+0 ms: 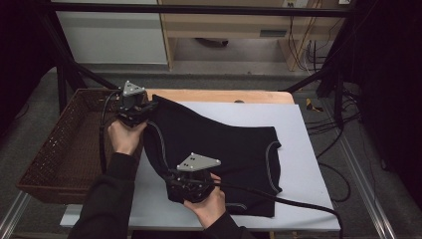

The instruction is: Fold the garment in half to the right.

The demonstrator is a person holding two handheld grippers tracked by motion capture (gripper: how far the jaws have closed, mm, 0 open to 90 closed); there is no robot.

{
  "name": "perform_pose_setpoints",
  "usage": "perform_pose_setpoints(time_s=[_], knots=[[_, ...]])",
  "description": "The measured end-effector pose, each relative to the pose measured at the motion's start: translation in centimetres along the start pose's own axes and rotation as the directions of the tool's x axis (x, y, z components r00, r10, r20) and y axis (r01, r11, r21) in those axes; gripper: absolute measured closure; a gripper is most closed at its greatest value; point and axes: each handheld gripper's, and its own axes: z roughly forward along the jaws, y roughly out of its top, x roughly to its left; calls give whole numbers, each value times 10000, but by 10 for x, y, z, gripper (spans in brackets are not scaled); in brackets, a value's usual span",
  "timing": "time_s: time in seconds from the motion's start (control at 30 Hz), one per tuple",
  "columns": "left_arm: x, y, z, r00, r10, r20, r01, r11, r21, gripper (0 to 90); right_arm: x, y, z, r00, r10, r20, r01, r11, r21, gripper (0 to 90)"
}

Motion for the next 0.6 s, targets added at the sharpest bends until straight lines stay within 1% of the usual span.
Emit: perform_pose_setpoints(time_s=[0.13, 0.2, 0.37, 0.47, 0.6], knots=[[8, -1, -2, 9998, -156, -154, 157, 9999, 46, 841, 2, 2, 6, 10000, 18, -58, -18, 10000, -18, 744], [11, -2, -3, 9995, -171, -251, 173, 9998, 66, 841, 3, 3, 8, 10000, -13, -92, 13, 10000, -42, 744], [19, -4, -8, 9990, -242, -380, 244, 9997, 60, 841, 7, 7, 13, 9999, -3, -171, 1, 10000, -88, 744], [24, -6, -11, 9987, -259, -450, 262, 9996, 56, 841, 10, 8, 16, 9998, -92, -188, 90, 9999, -89, 744], [31, -9, -15, 9978, -408, -516, 410, 9992, 34, 841, 14, 10, 21, 9995, -150, -294, 148, 9999, -72, 744]])
